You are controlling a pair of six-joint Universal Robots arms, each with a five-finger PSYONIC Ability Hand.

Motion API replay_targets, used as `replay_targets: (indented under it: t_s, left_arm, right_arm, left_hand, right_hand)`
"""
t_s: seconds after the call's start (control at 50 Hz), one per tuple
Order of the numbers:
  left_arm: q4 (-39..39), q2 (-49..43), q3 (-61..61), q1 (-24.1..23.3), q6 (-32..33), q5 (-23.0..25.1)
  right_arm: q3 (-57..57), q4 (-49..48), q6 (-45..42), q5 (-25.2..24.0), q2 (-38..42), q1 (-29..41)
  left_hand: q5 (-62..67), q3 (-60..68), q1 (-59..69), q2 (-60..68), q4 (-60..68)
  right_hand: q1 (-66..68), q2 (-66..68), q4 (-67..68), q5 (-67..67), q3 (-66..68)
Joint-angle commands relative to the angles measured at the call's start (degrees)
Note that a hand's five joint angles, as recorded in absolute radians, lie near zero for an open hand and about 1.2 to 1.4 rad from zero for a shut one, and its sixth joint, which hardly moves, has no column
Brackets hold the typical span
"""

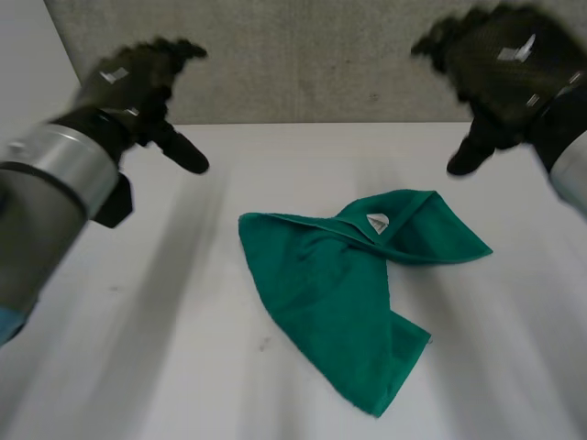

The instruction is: Fold the towel.

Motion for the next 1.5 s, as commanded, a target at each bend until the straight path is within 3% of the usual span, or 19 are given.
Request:
replay_targets:
  t_s: [0.02, 0.14, 0.24, 0.32, 0.42, 0.46, 0.56, 0.66, 0.68, 0.7, 0.74, 0.78, 0.9, 0.96, 1.06, 1.14, 1.18, 1.22, 1.5]
  left_arm:
    - [0.57, -18.97, 10.42, -0.43, 7.80, 0.10]
    - [1.98, -32.42, 19.38, -0.25, 14.31, 0.71]
    - [2.77, -40.59, 23.96, 0.01, 15.02, 8.16]
    - [3.82, -44.20, 26.06, 0.10, 15.11, 11.34]
    - [4.44, -46.68, 28.18, 0.10, 15.11, 11.18]
    - [4.70, -48.60, 30.28, 0.10, 15.20, 11.26]
    - [4.70, -49.66, 30.91, 0.10, 15.29, 11.61]
    - [5.40, -49.84, 30.91, 0.10, 15.29, 11.53]
    - [5.41, -49.84, 30.91, 0.10, 15.29, 11.53]
    - [6.01, -49.84, 30.91, 0.10, 15.29, 11.35]
    - [6.72, -49.75, 30.91, 0.10, 15.20, 11.18]
    - [7.77, -49.40, 30.91, 0.10, 15.20, 11.09]
    - [12.16, -48.00, 32.05, 0.10, 15.20, 10.65]
    - [17.61, -46.24, 35.12, 0.10, 15.29, 7.67]
    - [27.62, -40.19, 39.34, 0.10, 15.29, 1.69]
    - [34.93, -32.45, 38.38, 0.01, 15.11, -1.39]
    - [37.39, -28.32, 35.75, 0.10, 15.11, -1.74]
    - [38.01, -26.03, 33.29, 0.10, 15.11, -1.74]
    - [36.96, -17.32, 3.33, 0.28, 15.20, -1.92]
  right_arm:
    - [1.05, 4.45, -0.49, 0.50, 9.45, -0.66]
    - [1.59, 1.39, 12.93, -0.12, 19.45, -1.10]
    - [1.15, -2.92, 19.28, 0.15, 26.31, -2.59]
    - [-0.78, -5.48, 20.35, 0.23, 31.94, -2.86]
    - [-4.82, -6.45, 20.61, 1.37, 38.62, -2.77]
    - [-6.33, -6.45, 20.62, 2.08, 40.57, -2.77]
    - [-10.89, -6.27, 20.53, 4.54, 46.36, -2.42]
    - [-12.39, -7.06, 20.53, 5.68, 48.39, -2.25]
    - [-13.35, -7.85, 20.35, 5.94, 49.26, -2.25]
    - [-13.36, -7.85, 20.35, 5.95, 49.27, -2.25]
    - [-14.14, -8.38, 20.00, 5.86, 50.14, -2.24]
    - [-15.37, -8.47, 19.83, 6.12, 50.93, -2.25]
    - [-20.29, -8.47, 18.33, 6.12, 51.82, -2.60]
    - [-24.43, -9.44, 16.48, 6.03, 50.85, -2.60]
    - [-37.50, -20.56, 9.56, 6.38, 42.79, -2.59]
    - [-39.01, -28.02, 8.23, 6.30, 38.57, -2.68]
    - [-38.59, -36.91, 8.22, 6.48, 34.00, -2.86]
    - [-37.10, -38.18, 7.96, 5.86, 32.05, -2.69]
    - [-17.15, -27.72, 7.43, 1.99, 31.34, -2.42]
  left_hand:
    - [0.21, 0.65, 1.62, 1.30, 1.21]
    - [1.89, 2.33, 3.30, 2.98, 2.89]
    - [6.42, 6.85, 7.83, 7.51, 7.42]
    - [11.80, 12.23, 13.21, 12.89, 12.80]
    - [13.84, 14.28, 15.25, 14.93, 14.84]
    - [25.70, 26.13, 27.11, 26.79, 26.70]
    - [38.71, 39.14, 40.12, 39.80, 39.71]
    - [53.85, 54.29, 55.27, 54.95, 54.86]
    - [53.87, 54.31, 55.29, 54.97, 54.88]
    - [66.20, 66.63, 67.61, 67.29, 67.20]
    - [67.31, 67.75, 68.72, 68.40, 68.31]
    - [67.31, 67.75, 68.72, 68.40, 68.31]
    - [67.31, 67.75, 68.72, 68.40, 68.31]
    - [67.31, 67.75, 68.72, 68.40, 68.31]
    - [67.31, 67.75, 68.72, 68.40, 68.31]
    - [67.31, 67.75, 68.72, 68.40, 68.31]
    - [67.31, 67.75, 68.72, 68.40, 68.31]
    - [67.31, 67.75, 68.72, 68.40, 68.31]
    - [67.31, 67.75, 68.72, 68.40, 68.31]
  right_hand:
    - [2.16, 1.62, 0.51, 0.34, 1.58]
    - [2.16, 1.62, 0.51, 0.34, 1.58]
    - [3.50, 2.96, 1.85, 1.68, 2.92]
    - [5.69, 5.15, 4.04, 3.87, 5.11]
    - [13.92, 13.38, 12.27, 12.11, 13.34]
    - [14.94, 14.40, 13.30, 13.13, 14.36]
    - [18.97, 18.43, 17.32, 17.16, 18.39]
    - [32.44, 31.90, 30.79, 30.62, 31.86]
    - [44.26, 43.72, 42.61, 42.45, 43.68]
    - [44.38, 43.84, 42.73, 42.56, 43.80]
    - [65.95, 65.41, 64.30, 64.13, 65.36]
    - [68.71, 68.17, 67.06, 66.90, 68.13]
    - [68.71, 68.17, 67.06, 66.90, 68.13]
    - [68.71, 68.17, 67.06, 66.90, 68.13]
    - [68.71, 68.17, 67.06, 66.90, 68.13]
    - [68.71, 68.17, 67.06, 66.90, 68.13]
    - [68.71, 68.17, 67.06, 66.90, 68.13]
    - [68.71, 68.17, 67.06, 66.90, 68.13]
    - [68.71, 68.17, 67.06, 66.90, 68.13]
